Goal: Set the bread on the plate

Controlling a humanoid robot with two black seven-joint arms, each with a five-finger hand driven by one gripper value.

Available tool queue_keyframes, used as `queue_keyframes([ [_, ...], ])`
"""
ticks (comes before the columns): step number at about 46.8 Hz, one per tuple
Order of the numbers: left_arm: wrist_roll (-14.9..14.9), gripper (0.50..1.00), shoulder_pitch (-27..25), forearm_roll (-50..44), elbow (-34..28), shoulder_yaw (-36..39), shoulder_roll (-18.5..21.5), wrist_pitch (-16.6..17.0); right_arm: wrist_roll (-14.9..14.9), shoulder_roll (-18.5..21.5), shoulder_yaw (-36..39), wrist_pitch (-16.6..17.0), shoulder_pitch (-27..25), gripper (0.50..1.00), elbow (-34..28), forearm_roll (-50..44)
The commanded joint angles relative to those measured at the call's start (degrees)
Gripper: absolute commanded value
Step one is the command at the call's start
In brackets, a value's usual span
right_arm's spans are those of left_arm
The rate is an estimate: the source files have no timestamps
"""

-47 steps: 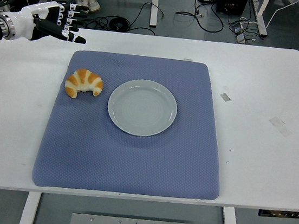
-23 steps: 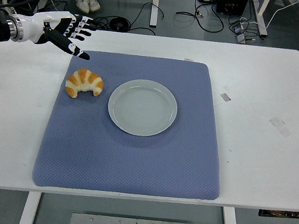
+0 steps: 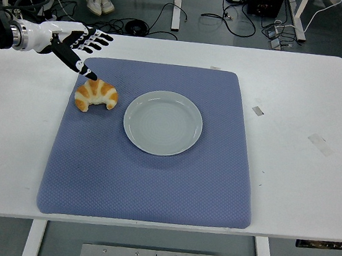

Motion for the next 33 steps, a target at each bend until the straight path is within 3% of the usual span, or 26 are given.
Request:
queue_keyframes([
  [1, 0.00, 0.983, 0.11, -0.04, 0.00, 1.30, -0.05, 0.32, -0.01, 0.00, 0.00, 0.00, 0.00, 1.000, 0.00, 0.00],
  [33, 0.18, 0.983, 1.34, -1.89, 0.09, 4.91, -1.46, 3.48, -0.01, 0.00, 0.00, 0.00, 0.00, 1.000, 0.00, 0.00],
])
